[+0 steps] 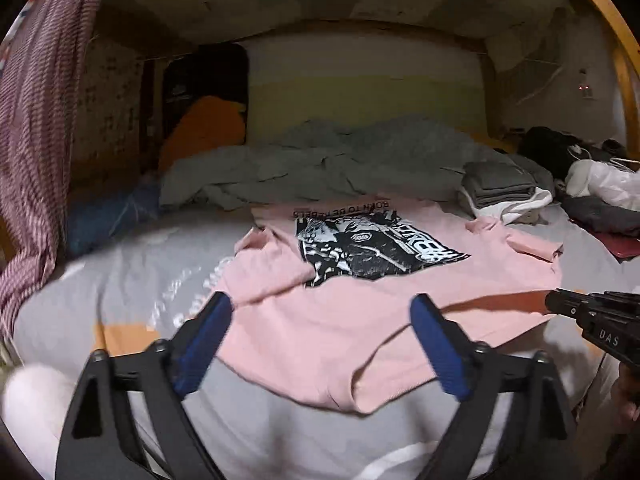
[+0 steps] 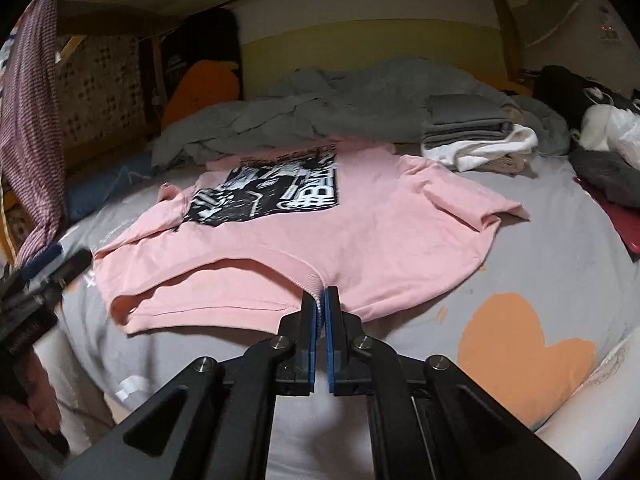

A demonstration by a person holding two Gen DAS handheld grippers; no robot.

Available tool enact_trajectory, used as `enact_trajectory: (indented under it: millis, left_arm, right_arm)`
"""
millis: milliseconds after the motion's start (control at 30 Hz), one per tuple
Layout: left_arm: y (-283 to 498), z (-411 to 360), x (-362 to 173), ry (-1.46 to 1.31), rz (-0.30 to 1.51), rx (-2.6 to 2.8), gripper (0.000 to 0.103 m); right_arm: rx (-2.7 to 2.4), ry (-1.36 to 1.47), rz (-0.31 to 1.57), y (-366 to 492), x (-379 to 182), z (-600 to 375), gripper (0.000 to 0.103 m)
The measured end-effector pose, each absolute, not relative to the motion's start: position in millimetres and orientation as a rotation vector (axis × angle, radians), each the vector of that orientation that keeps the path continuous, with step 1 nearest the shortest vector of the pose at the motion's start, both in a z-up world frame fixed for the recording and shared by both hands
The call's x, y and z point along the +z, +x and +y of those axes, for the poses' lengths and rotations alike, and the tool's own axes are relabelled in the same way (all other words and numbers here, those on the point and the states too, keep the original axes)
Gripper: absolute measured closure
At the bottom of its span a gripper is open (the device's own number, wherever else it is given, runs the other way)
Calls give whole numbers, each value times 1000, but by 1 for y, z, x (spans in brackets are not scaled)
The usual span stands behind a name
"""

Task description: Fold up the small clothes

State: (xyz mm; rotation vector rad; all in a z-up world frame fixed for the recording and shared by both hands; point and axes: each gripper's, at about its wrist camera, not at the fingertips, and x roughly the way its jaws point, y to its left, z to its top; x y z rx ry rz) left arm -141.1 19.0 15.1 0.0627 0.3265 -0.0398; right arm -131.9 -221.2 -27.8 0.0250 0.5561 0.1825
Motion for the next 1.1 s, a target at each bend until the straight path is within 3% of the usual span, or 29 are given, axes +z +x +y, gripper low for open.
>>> enact_trajectory:
  millis: [167, 267, 567, 633, 767, 833, 1033, 1100]
  left_arm:
    - [-117, 40, 35, 34, 360, -56, 1]
    - [-118, 51, 48, 4, 272, -81, 1]
    - [-90, 59, 96, -43, 108, 21, 1]
    - [-82, 63, 104, -44, 80, 29, 1]
    - [-60, 63, 108, 44, 112, -38, 1]
    - [-45, 61, 100, 81, 165, -50, 1]
    - [10, 65, 43, 50, 457, -100, 1]
    - [18, 69, 25, 18, 520, -160, 11]
  right_arm:
    - [218, -4, 546, -138, -20, -216, 100]
    - [216, 17, 569, -136, -20, -220, 99]
    - [187, -49, 431, -115, 35, -218, 41]
    - [195, -66, 386, -109, 52, -214, 15]
    - [207, -77, 263, -98, 81, -206, 10]
    - [196, -76, 241, -86, 89, -201, 0]
    - [267, 13, 298, -33, 97, -189, 0]
    - [281, 16, 321, -16, 89, -183, 1]
